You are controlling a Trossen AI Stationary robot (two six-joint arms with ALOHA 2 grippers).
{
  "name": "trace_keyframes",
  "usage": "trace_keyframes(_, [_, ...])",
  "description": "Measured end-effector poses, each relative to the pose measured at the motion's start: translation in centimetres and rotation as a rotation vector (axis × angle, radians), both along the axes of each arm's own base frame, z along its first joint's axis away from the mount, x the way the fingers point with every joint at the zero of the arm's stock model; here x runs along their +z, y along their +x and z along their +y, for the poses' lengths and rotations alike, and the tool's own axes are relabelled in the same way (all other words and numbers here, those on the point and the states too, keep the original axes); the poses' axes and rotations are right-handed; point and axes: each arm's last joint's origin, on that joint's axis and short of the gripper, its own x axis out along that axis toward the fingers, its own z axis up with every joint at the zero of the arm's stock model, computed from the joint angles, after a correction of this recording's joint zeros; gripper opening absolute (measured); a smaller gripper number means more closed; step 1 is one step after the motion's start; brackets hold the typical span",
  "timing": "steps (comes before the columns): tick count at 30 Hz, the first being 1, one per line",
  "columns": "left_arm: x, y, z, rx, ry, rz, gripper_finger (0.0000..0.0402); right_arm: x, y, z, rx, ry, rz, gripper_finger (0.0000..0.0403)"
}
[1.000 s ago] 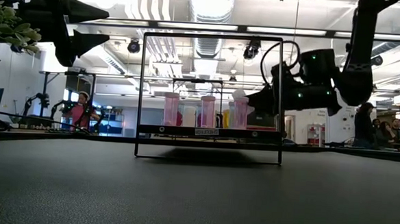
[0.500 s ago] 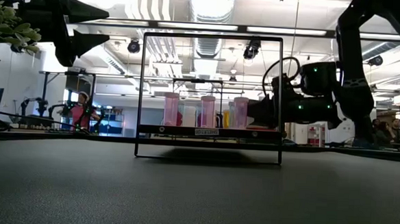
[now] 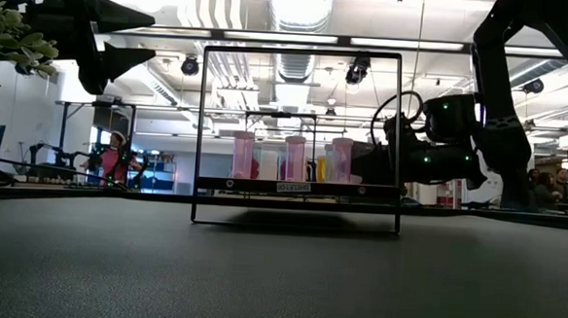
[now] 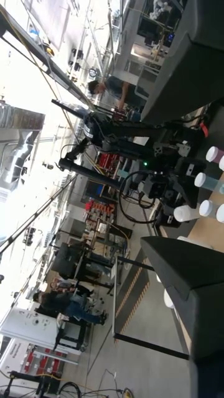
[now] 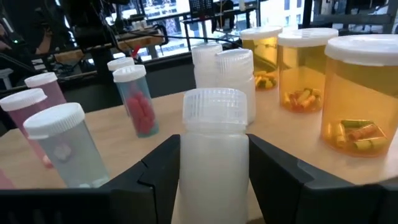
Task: Pick and place medicine bottles onto shelf by color
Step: Put the white pill bottle on the shelf aligned with the other white pill bottle
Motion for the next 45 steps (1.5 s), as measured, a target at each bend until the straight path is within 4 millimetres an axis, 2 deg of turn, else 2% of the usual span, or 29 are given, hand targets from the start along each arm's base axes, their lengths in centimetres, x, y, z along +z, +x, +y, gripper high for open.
trace_keyframes(7, [0.0,0.0,0.0,0.001,0.0,0.0,0.0295,0.0,0.0,0.0,0.0,-0.007,0.001,0.0182])
trace_keyframes(23, [0.0,0.0,0.0,0.0,0.0,0.0,0.0295,0.6,0.4,-0.3,-0.001,-0.058,-0.017,0.0184])
trace_keyframes(29, [0.0,0.0,0.0,0.0,0.0,0.0,0.0295,2.3,0.1,-0.3,-0.048,-0.115,-0.035,0.0185])
trace_keyframes(34, [0.0,0.0,0.0,0.0,0.0,0.0,0.0295,3.5,-0.1,-0.1,-0.043,-0.055,0.079,0.0185])
trace_keyframes(41, [0.0,0.0,0.0,0.0,0.0,0.0,0.0295,7.5,-1.3,0.6,-0.045,-0.078,0.232,0.0185])
trace_keyframes(45, [0.0,0.0,0.0,0.0,0.0,0.0,0.0295,10.1,-1.2,0.5,-0.029,0.038,0.431,0.0185])
